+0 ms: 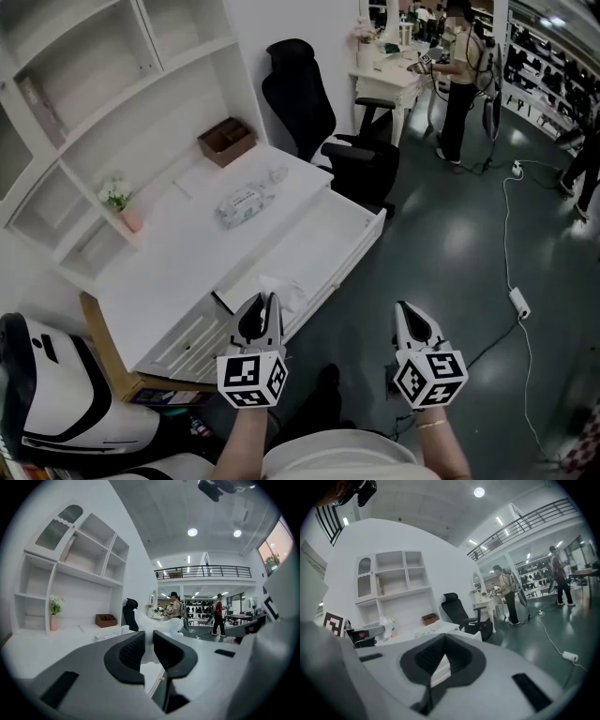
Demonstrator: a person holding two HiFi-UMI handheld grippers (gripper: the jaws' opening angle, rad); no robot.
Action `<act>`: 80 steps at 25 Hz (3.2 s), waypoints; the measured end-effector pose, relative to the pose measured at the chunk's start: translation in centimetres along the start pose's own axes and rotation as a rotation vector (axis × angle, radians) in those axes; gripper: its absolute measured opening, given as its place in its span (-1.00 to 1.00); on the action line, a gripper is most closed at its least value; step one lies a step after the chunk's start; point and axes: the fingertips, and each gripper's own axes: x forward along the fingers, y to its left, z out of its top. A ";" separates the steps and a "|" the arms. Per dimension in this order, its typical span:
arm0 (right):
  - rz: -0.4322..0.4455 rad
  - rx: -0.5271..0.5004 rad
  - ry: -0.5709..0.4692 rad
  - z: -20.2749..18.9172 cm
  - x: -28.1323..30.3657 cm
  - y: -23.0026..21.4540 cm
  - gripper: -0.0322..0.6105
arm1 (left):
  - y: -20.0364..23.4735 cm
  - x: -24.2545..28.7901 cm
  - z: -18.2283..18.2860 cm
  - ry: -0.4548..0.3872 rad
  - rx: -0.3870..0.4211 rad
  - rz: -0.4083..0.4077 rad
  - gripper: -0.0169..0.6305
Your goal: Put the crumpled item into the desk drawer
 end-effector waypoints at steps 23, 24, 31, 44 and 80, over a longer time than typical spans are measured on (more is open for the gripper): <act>-0.124 0.006 0.002 4.7 13.6 -2.3 -0.89 | 4.2 17.7 5.8 -0.061 -0.006 -0.128 -0.79; -0.124 0.004 0.001 4.8 13.8 -2.4 -0.89 | 4.2 18.0 6.0 -0.065 -0.005 -0.131 -0.79; -0.122 0.009 -0.018 6.2 15.4 -3.6 -0.89 | 3.8 20.1 7.3 -0.090 0.000 -0.136 -0.79; -0.080 0.011 -0.017 8.9 21.2 -7.8 -0.89 | 2.5 26.6 9.0 -0.107 0.009 -0.113 -0.79; -0.068 0.039 0.052 9.2 26.7 -13.8 -0.89 | 0.6 39.5 -13.6 0.396 0.065 -0.078 -0.79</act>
